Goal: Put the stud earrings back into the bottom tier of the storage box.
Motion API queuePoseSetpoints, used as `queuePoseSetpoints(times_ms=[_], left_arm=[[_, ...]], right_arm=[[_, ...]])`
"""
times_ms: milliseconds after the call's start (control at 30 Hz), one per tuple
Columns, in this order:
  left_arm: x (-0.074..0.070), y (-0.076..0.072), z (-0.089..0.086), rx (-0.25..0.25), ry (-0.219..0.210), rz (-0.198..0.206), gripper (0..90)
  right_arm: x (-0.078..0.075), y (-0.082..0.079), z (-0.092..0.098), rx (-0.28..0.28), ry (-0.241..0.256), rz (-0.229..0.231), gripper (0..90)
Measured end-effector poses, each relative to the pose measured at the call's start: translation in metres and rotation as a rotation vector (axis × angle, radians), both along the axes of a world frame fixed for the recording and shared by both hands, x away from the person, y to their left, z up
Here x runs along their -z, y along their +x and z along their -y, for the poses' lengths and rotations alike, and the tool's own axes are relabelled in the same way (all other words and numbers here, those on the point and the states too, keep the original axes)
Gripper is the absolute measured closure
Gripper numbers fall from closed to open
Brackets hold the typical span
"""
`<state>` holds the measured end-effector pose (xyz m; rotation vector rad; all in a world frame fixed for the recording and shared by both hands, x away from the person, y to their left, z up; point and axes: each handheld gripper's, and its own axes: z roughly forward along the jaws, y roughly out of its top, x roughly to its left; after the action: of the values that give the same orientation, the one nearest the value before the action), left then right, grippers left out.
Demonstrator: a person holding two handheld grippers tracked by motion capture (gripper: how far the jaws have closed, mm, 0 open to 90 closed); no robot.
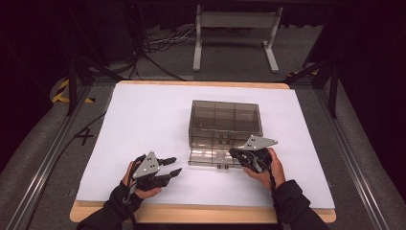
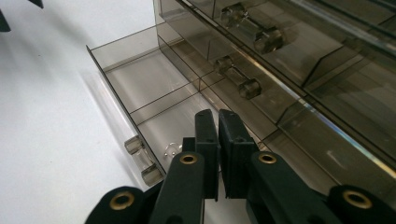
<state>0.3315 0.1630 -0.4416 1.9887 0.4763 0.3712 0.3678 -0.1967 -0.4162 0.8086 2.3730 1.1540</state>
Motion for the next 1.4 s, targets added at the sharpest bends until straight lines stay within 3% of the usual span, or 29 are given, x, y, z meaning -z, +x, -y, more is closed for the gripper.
queuePoseSetpoints(times_ms=[133,200,333,667,900,1033,1400], left_arm=[[-0.001,0.0,0.0,-0.007,0.01,0.013,77.7],[-0.002,0.0,0.0,-0.004,0.005,0.008,82.8],[-0.003,-0.001,0.002,0.009,0.039,0.017,89.9],[-0.002,0.0,0.017,0.031,0.102,0.006,90.0],[0.001,0.0,0.027,0.048,0.143,-0.01,88.5],[0.002,-0.001,0.032,0.047,0.154,-0.015,89.3],[0.004,0.003,0.051,0.075,0.2,-0.026,90.0]], right_arm=[[-0.004,-0.002,0.004,-0.001,0.0,0.016,89.9],[-0.006,-0.002,0.006,-0.004,0.005,0.023,90.0],[-0.009,-0.003,0.009,-0.002,0.012,0.034,90.0],[-0.028,-0.006,0.025,0.033,0.051,0.089,90.0],[-0.052,0.0,0.06,0.122,0.095,0.15,90.0],[-0.056,0.007,0.077,0.172,0.117,0.156,90.0],[-0.053,0.015,0.074,0.193,0.063,0.172,90.0]])
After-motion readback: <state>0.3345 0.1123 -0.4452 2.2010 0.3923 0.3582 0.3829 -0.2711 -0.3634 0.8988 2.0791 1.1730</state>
